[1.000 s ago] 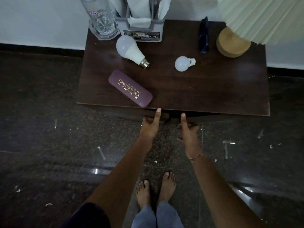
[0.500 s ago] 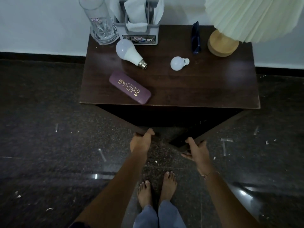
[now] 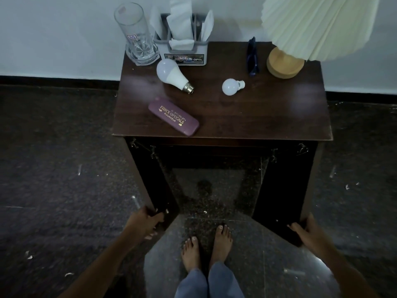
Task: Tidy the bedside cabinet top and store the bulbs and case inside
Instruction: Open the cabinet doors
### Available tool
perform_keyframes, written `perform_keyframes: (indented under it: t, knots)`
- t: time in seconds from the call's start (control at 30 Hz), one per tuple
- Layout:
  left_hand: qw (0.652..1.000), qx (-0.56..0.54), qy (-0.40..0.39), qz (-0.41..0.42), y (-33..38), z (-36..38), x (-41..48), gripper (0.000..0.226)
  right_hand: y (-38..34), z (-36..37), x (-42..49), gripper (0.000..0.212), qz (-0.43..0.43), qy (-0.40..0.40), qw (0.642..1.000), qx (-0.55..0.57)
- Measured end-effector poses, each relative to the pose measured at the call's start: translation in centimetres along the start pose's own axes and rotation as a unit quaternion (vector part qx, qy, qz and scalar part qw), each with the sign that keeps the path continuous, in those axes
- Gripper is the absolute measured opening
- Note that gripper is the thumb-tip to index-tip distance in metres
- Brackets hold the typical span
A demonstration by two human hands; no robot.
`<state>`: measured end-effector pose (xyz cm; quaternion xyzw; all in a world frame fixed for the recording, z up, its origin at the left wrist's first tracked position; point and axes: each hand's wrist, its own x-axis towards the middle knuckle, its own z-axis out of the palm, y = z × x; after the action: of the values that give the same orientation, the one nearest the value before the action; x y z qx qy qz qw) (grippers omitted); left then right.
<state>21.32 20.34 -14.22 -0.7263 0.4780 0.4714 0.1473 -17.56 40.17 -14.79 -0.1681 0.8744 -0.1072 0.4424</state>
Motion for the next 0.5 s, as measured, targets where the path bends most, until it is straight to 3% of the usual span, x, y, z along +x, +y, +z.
perform_keyframes:
  t: [0.17,0.3,0.33,0.37,0.4,0.47,0.5]
  knots:
    - [0.997,0.08,-0.011,0.014,-1.7,-1.6,-0.3,0.03,2.5,-1.8,0.5,0.039,0.005,0.004,0.998,-0.058]
    - [0.998,0.059,-0.015,0.009,-2.6,-2.1,-0.5,0.031,2.1,-1.7,0.1,0.036,0.003,0.025,0.998,-0.066]
    - [0.996,0.08,-0.009,0.027,-2.4,-0.1,-0.5,0.035,1.6,-1.7,-0.1,0.035,0.0,0.032,0.997,-0.066]
    - [0.98,0.179,0.083,0.039,-2.6,0.5,-0.1,0.04,1.0,-1.7,-0.5,0.036,-0.001,0.037,0.997,-0.07]
    - [0.972,0.182,0.106,0.106,-3.0,3.6,0.9,0.043,0.6,-1.6,-0.9,0.038,0.003,0.04,0.996,-0.078]
    - [0.969,0.2,0.071,0.129,-3.1,11.7,0.4,0.049,-0.3,-1.7,-1.4,0.042,0.015,0.052,0.994,-0.099]
    - [0.979,0.175,0.054,0.091,-3.0,14.4,0.0,0.05,-0.6,-1.7,-1.5,0.043,0.02,0.055,0.993,-0.106]
